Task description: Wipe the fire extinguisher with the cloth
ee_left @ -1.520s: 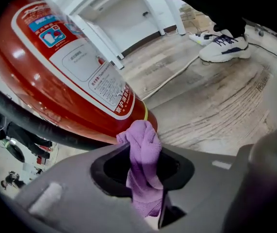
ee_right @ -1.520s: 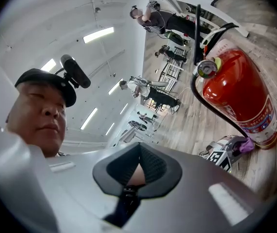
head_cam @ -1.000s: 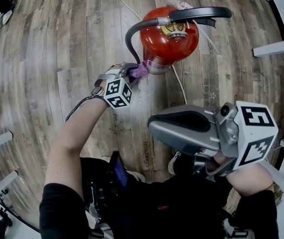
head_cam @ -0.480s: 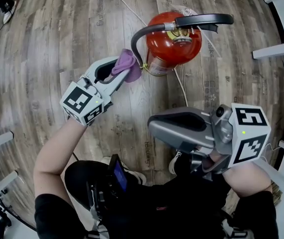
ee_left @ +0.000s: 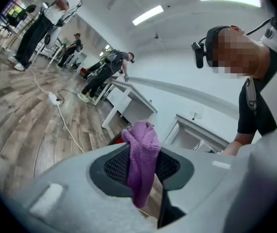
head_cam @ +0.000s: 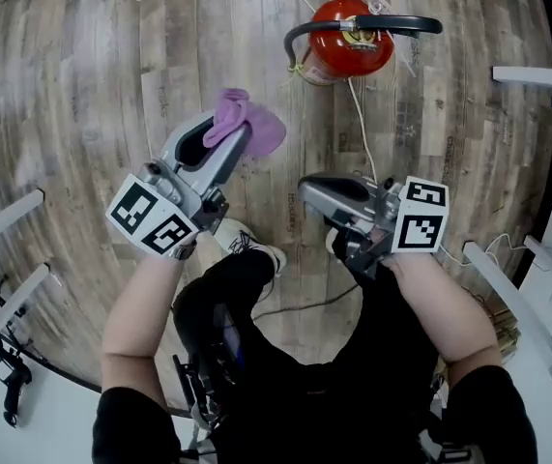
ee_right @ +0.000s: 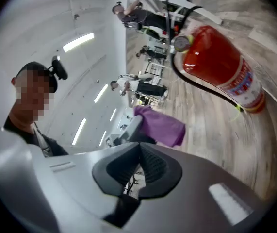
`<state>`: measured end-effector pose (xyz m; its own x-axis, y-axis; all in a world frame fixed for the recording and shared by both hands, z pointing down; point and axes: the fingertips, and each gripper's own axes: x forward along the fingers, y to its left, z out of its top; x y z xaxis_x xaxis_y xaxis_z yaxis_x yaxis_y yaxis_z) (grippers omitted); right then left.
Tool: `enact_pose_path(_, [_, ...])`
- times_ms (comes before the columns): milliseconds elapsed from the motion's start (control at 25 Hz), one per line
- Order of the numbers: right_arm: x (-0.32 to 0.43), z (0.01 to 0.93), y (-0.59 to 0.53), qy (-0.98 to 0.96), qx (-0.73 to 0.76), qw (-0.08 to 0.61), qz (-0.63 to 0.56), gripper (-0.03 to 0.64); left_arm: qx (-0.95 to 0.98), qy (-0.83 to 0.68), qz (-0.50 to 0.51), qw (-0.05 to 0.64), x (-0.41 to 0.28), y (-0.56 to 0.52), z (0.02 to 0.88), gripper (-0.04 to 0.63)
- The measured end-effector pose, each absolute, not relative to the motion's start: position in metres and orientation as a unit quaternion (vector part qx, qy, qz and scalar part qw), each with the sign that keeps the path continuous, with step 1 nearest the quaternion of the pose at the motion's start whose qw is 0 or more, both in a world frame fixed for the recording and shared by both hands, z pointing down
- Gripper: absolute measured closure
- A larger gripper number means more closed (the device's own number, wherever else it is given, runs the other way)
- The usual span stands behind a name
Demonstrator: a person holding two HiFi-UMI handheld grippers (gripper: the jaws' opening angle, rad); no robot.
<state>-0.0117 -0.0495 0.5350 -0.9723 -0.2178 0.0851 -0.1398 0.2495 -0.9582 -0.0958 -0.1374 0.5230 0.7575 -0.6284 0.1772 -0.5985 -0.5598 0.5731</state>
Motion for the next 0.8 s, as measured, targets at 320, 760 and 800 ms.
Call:
enact_pose_path(320, [0.009,0.478,0.022,0.722,-0.160,-0.048,-0.672,0.618,0.814,-0.320,-0.005,0.485,-0.081,0.004,0.453,0.489])
enact_pose_path(760, [0.000,0.270,0.028,0.768,-0.203,-0.021,-0.607,0.612,0.828,-0.210,-0.023,0.520,-0.045,0.065,0.260,0.489])
enact_pose_path(800, [-0.003,0.255,0.028,0.770,-0.212,-0.011,-0.602,0.612,0.832,-0.202,-0.027,0.516,-0.048,0.064,0.246,0.489])
